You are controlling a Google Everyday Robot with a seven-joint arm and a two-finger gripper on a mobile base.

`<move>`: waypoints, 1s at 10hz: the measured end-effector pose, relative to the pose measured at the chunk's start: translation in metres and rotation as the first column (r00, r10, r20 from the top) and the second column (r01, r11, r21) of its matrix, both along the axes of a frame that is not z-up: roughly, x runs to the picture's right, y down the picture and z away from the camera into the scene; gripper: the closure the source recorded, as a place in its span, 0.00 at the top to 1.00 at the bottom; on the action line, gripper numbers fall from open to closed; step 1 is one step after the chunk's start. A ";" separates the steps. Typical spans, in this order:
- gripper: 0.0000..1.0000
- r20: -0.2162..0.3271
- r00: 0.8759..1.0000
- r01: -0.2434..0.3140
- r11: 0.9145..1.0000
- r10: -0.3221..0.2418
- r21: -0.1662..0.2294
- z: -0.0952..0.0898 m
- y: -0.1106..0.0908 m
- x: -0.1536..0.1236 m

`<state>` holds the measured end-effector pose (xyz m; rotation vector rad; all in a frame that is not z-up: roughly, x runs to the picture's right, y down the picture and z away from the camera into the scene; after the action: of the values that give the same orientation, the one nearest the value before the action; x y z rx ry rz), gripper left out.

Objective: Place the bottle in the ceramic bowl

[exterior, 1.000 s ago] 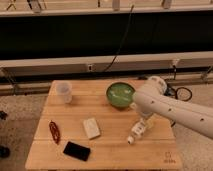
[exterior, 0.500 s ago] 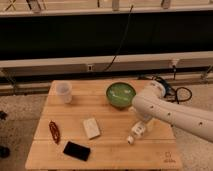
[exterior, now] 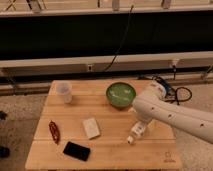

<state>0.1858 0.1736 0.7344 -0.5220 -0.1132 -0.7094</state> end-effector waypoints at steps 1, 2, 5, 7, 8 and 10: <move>0.80 0.006 1.000 0.009 1.000 -0.009 -0.001 0.000 0.002 0.002; 0.80 0.015 1.000 0.018 1.000 -0.018 0.001 0.000 -0.002 0.000; 0.80 0.032 0.998 0.050 0.999 -0.050 -0.004 -0.001 0.003 0.001; 0.80 0.058 0.996 0.074 0.997 -0.074 0.006 0.002 -0.003 -0.005; 0.80 0.066 0.994 0.087 0.996 -0.087 0.006 0.002 -0.005 -0.004; 0.80 0.072 0.992 0.099 0.995 -0.099 0.003 -0.001 -0.006 -0.005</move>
<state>0.1813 0.1675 0.7331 -0.5056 -0.1560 -0.8255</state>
